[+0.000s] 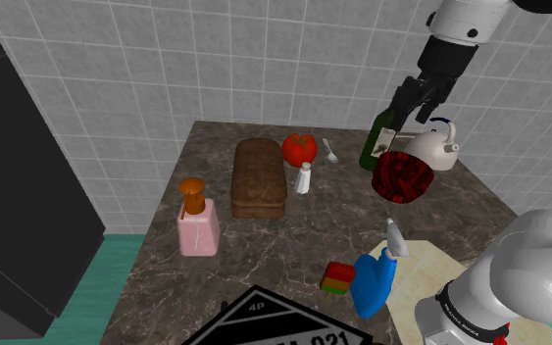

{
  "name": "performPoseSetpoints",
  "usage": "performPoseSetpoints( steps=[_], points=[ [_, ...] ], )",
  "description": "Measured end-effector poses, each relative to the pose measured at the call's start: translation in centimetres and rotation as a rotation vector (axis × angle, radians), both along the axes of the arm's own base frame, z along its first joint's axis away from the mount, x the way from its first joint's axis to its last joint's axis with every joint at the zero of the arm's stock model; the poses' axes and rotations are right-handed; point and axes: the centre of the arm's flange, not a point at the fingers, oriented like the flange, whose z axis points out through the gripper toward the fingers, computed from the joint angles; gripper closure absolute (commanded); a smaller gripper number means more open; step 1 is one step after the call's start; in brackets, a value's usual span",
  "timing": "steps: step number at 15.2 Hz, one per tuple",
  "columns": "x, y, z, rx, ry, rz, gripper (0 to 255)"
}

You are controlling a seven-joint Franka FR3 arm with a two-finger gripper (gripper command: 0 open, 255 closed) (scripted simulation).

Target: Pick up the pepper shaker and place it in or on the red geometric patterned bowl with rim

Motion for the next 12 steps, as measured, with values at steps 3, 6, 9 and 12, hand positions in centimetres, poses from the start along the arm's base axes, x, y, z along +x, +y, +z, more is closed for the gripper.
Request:
performPoseSetpoints(
  steps=[3,6,9,12],
  points=[
    [1.1,0.4,-0.9,-0.006,0.002,0.004,0],
    [3.7,0.6,-3.5,-0.02,0.007,0.014,0],
    [6.4,1.2,-6.5,-0.034,0.011,0.025,0],
    [9.5,1.6,-9.4,-0.049,0.014,0.036,0]
  ],
)
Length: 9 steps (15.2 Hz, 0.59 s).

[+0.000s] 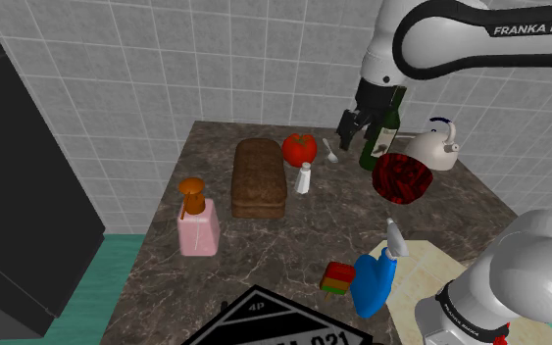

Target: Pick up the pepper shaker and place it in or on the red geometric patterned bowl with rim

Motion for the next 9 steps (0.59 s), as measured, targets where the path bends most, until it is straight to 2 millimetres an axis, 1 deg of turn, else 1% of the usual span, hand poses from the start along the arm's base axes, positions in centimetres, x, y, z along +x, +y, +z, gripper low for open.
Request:
performPoseSetpoints(
  steps=[2,4,6,9],
  points=[
    [1.7,0.2,-2.0,-0.01,0.002,0.007,0],
    [3.9,0.6,-3.9,-0.02,0.004,0.015,0],
    [5.7,0.8,-5.4,-0.029,0.006,0.023,0],
    [8.5,1.2,-8.7,-0.044,0.01,0.034,0]
  ],
)
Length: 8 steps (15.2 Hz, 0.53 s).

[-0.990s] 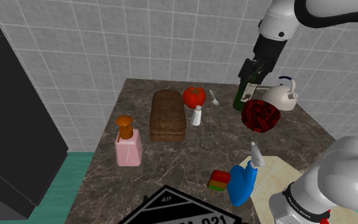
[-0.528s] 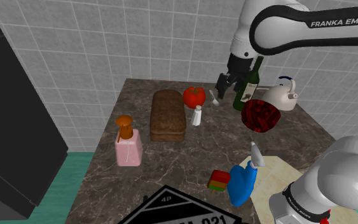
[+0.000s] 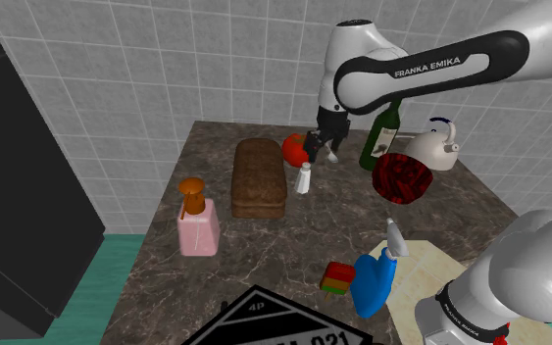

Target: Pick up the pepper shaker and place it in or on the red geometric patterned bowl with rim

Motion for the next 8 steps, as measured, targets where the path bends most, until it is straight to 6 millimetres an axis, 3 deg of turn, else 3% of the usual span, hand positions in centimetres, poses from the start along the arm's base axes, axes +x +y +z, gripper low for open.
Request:
performPoseSetpoints(
  steps=[5,8],
  points=[
    [4.6,0.9,-4.7,-0.024,0.005,0.019,0],
    [5.5,0.9,-6.4,-0.029,0.007,0.023,0]
  ],
)
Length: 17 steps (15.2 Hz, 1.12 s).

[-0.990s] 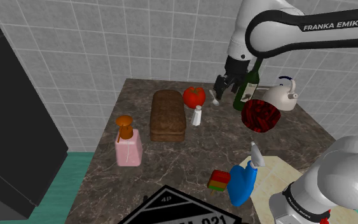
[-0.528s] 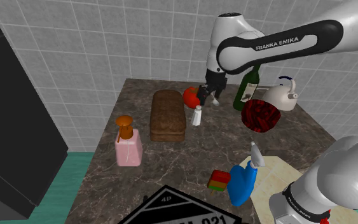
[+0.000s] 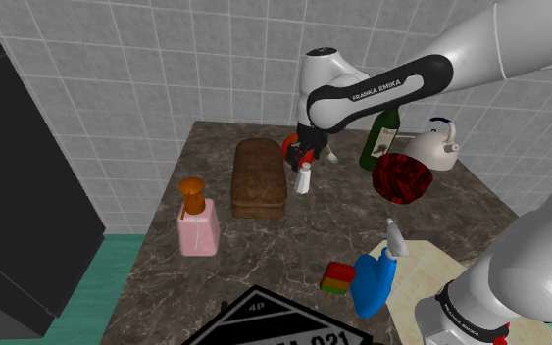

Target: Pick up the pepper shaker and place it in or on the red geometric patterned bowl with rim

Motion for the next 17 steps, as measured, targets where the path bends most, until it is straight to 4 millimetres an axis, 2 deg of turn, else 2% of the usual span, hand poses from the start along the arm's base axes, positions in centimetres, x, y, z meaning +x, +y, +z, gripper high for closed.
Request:
performPoseSetpoints(
  steps=[6,12,13,17],
  points=[
    [0.2,-0.4,-3.1,-0.001,0.0,0.001,0],
    [0.2,-0.3,-3.5,-0.001,0.0,0.001,0],
    [0.2,-0.3,-3.5,-0.001,0.0,0.001,255],
    [0.2,-0.3,-3.4,-0.001,-0.001,0.001,255]
  ],
)
